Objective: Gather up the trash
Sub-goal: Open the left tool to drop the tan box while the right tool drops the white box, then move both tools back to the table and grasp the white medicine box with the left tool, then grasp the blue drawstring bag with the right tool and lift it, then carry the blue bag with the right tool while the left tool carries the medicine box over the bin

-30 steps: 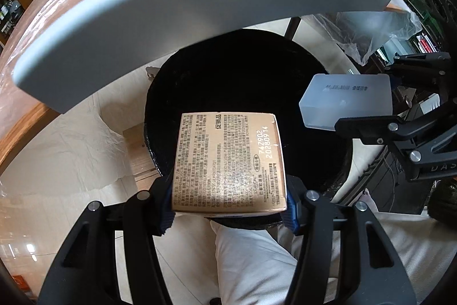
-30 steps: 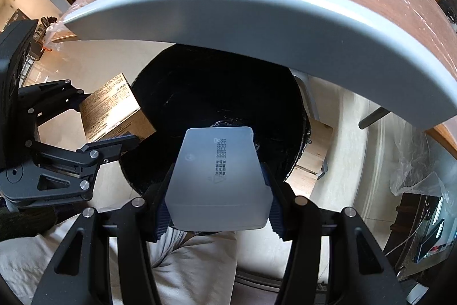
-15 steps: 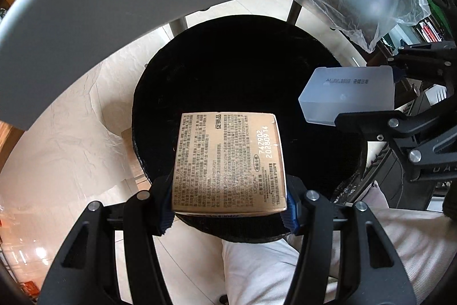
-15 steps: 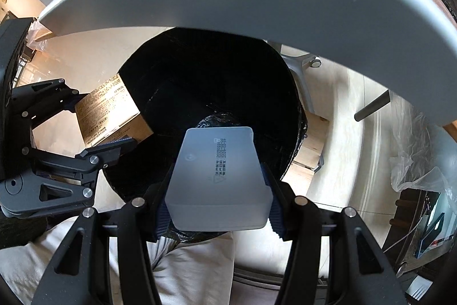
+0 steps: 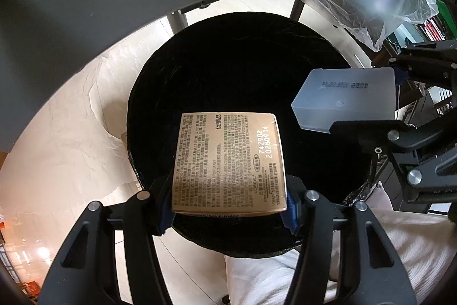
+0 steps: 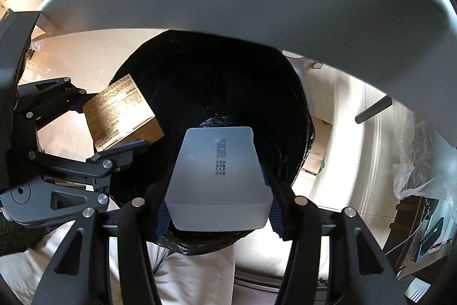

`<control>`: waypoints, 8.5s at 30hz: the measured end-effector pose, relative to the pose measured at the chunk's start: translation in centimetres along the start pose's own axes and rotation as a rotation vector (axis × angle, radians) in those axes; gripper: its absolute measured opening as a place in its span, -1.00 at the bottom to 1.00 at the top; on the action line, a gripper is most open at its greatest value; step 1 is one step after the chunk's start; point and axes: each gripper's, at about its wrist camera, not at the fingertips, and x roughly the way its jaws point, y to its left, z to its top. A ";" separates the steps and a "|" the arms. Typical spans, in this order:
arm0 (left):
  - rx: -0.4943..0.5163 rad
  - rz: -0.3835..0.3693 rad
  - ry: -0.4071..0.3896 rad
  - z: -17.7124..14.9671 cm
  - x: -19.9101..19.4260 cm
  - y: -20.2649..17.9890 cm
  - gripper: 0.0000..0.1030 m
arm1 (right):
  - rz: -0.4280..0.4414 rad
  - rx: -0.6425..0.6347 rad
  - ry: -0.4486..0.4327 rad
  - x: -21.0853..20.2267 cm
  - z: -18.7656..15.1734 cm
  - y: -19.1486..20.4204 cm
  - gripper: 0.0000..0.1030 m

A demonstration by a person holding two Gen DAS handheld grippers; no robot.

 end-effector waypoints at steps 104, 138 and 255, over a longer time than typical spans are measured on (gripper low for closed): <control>-0.051 -0.042 -0.296 8.8 -10.7 6.6 0.88 | 0.151 0.438 -0.357 -10.5 12.1 -12.1 0.00; -0.126 -0.042 -0.290 7.7 -10.5 8.1 0.88 | 0.120 0.380 -0.389 -8.9 11.5 -11.2 -0.17; -0.107 -0.004 -0.200 -2.1 -9.5 2.0 0.88 | 0.200 -0.063 -0.059 -5.7 -2.5 0.3 -0.15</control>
